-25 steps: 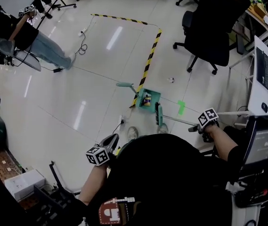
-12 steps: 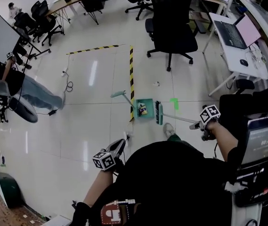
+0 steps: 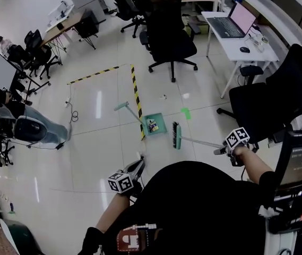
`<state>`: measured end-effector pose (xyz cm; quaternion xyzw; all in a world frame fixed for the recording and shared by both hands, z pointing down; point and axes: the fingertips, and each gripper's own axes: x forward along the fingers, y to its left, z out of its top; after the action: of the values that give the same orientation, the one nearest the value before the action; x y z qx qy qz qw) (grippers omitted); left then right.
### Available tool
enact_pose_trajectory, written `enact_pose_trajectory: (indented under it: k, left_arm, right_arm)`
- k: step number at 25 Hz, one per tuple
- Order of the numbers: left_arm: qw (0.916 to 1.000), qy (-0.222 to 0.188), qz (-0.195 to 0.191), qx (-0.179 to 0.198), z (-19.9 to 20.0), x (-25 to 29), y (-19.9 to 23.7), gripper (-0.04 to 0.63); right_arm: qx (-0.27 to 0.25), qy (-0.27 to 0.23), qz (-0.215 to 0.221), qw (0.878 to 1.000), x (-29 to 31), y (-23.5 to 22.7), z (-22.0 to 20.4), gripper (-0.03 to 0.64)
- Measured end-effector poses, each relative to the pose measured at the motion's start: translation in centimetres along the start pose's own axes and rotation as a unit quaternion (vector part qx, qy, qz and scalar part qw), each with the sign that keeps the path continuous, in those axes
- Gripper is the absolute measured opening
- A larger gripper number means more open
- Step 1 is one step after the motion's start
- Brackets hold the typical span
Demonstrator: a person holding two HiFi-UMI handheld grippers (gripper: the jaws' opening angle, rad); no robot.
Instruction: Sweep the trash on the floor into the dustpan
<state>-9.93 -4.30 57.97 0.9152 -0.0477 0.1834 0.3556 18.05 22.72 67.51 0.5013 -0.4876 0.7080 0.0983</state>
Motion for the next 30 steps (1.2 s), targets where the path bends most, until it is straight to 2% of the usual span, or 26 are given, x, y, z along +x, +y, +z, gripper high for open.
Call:
enact_pose_trajectory:
  k: [5, 10, 13, 15, 18, 21, 24, 27, 30]
  left_arm:
    - [0.9995, -0.027, -0.005, -0.013, -6.2, 0.9, -8.4, -0.002]
    - [0.9974, -0.053, -0.011, -0.048, -13.4, 1.6, -17.2, -0.002]
    - [0.9981, -0.044, -0.018, -0.038, -16.8, 0.3, -21.9, -0.002]
    - [0.9983, -0.046, -0.013, -0.033, -18.1, -1.9, -23.5, -0.002]
    - [0.9980, -0.055, 0.000, -0.031, -19.2, -5.0, -24.2, -0.002]
    - [0.9970, -0.069, 0.010, -0.034, -19.7, -5.6, -23.5, -0.002]
    - [0.9965, -0.075, 0.002, -0.038, -20.2, -8.2, -22.4, -0.002]
    - [0.9970, -0.064, -0.020, -0.039, -21.1, -11.8, -20.9, -0.002]
    - [0.9985, -0.031, -0.039, -0.022, -22.2, -14.7, -19.4, -0.002]
  right_arm:
    - [0.007, -0.017, 0.021, 1.000, -3.1, -5.1, -10.2, 0.252]
    - [0.006, -0.022, 0.038, 0.999, -6.6, -9.6, -19.7, 0.252]
    - [0.031, -0.023, 0.057, 0.998, -8.1, -11.4, -25.3, 0.252]
    - [0.047, -0.022, 0.061, 0.997, -8.2, -11.6, -28.7, 0.253]
    - [0.048, -0.011, 0.052, 0.997, -7.2, -11.4, -32.5, 0.253]
    - [0.045, -0.003, 0.046, 0.998, -6.6, -11.8, -33.5, 0.253]
    - [0.043, -0.008, 0.049, 0.998, -5.3, -9.7, -35.3, 0.253]
    - [0.058, -0.024, 0.049, 0.997, -3.9, -6.2, -37.4, 0.253]
    - [0.087, -0.055, 0.049, 0.994, -2.5, -3.2, -37.9, 0.253]
